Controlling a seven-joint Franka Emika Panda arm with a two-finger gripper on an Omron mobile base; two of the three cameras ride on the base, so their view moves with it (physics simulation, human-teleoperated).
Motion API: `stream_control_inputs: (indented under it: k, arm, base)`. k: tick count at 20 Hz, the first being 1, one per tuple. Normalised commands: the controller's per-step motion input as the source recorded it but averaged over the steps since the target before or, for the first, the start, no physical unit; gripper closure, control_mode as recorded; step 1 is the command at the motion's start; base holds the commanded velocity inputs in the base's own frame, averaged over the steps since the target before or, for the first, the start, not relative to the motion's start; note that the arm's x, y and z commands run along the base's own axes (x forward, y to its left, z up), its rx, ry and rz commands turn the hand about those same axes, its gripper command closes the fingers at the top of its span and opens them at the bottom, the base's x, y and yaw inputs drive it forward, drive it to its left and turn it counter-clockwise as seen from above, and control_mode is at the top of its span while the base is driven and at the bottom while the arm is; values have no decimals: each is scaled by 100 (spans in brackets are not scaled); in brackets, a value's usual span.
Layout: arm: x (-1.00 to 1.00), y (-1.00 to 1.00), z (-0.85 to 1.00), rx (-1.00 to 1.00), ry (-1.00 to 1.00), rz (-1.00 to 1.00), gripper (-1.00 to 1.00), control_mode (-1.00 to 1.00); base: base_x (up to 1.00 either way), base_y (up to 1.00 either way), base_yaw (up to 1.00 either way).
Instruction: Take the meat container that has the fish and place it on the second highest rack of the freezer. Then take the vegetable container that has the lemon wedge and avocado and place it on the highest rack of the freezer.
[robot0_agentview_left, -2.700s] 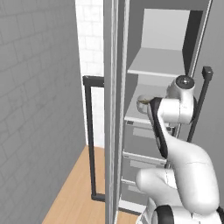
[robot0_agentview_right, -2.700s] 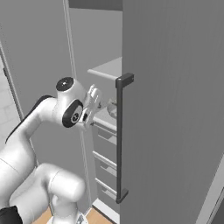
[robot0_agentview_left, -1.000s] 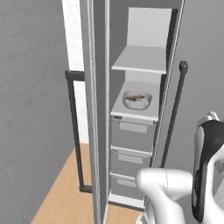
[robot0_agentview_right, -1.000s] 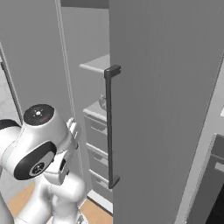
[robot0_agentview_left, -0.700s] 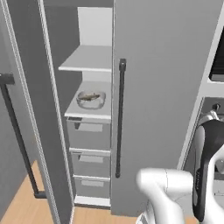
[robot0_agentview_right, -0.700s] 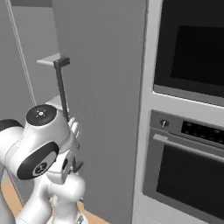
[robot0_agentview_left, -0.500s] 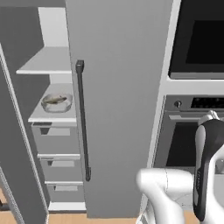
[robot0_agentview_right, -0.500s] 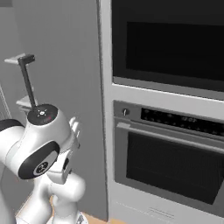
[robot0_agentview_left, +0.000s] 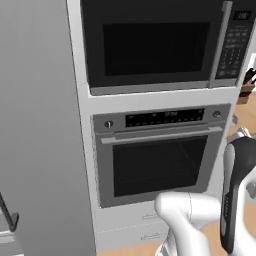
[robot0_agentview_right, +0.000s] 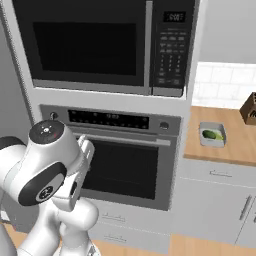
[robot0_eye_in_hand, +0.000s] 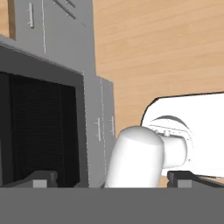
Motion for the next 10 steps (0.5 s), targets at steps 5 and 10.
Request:
stream_control_inputs:
  k: [5, 10]
  arm:
    - [0, 0, 0, 0, 0, 0, -100, 100]
    - [0, 0, 0, 0, 0, 0, -100, 100]
  base:
    - [33, -100, -4]
    - [48, -100, 17]
